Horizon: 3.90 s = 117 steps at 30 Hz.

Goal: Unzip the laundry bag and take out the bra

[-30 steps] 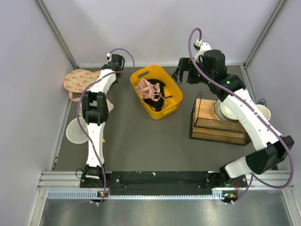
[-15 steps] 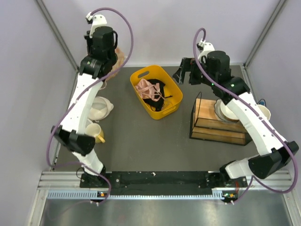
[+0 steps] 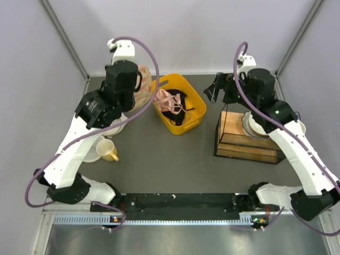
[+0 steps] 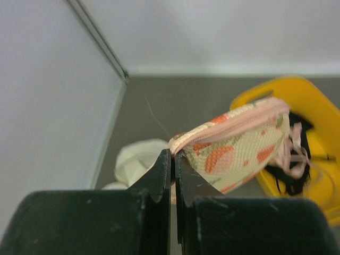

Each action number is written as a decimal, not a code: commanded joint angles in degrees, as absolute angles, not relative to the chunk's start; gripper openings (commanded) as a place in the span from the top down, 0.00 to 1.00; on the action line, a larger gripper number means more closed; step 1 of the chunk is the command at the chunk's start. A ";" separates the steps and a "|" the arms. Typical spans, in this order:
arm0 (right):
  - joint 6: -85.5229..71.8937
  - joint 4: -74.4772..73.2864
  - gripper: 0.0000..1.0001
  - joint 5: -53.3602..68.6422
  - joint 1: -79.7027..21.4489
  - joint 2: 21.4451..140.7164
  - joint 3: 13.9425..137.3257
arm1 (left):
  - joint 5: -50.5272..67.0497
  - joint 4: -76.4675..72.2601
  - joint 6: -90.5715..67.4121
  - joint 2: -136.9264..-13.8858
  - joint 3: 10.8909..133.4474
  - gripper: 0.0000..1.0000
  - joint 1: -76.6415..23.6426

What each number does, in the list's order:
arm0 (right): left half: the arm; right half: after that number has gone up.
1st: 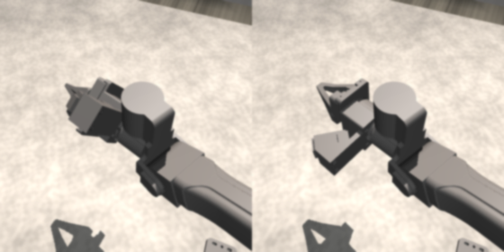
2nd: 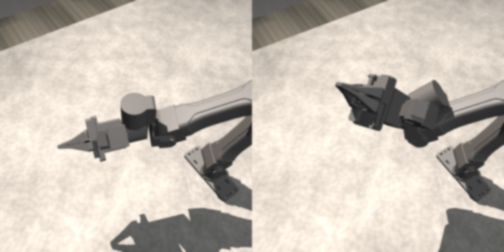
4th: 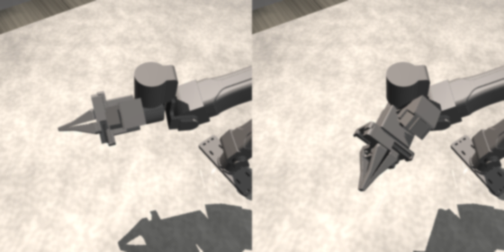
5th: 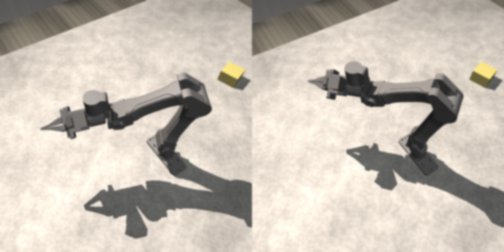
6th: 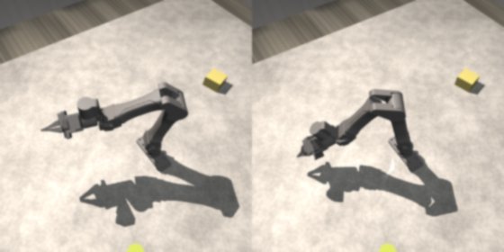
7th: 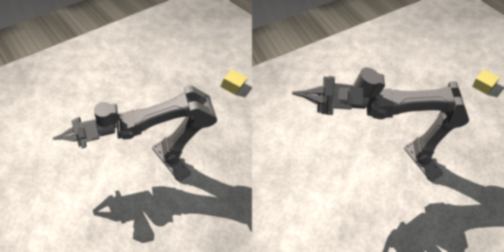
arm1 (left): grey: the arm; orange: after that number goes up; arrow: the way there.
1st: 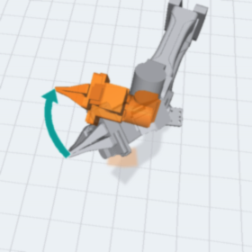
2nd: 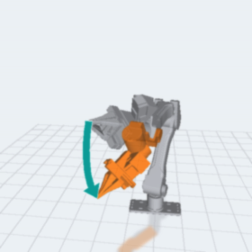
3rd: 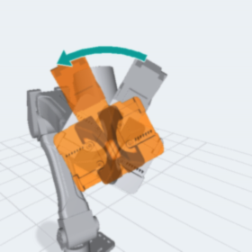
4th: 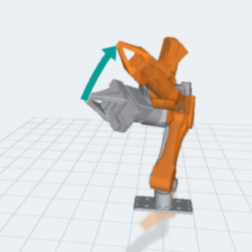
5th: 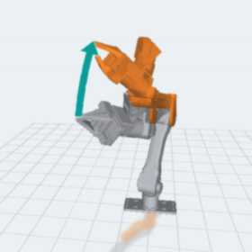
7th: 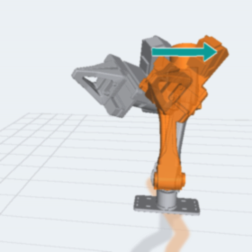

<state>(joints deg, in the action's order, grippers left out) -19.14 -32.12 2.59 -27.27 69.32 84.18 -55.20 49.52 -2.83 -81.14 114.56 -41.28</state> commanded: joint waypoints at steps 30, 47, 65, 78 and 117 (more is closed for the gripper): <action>-20.13 -32.69 0.01 -1.49 -27.86 58.27 74.18 | -4.02 46.59 -27.79 -68.91 81.84 0.01 -44.91; -20.04 -32.87 0.01 -0.26 -27.95 58.71 73.39 | 4.04 31.91 -32.52 -78.74 56.08 0.07 -27.34; -17.23 -34.36 0.01 3.69 -32.51 61.34 70.40 | 1.15 40.23 -32.97 -70.41 59.85 1.00 -27.33; -8.62 -30.85 0.01 10.17 -50.10 71.72 69.17 | 5.25 40.18 -24.89 -58.11 65.84 1.00 -27.33; 15.12 -15.91 0.17 23.81 -47.90 68.99 71.98 | 38.41 20.83 -4.57 -48.08 64.60 1.00 -27.33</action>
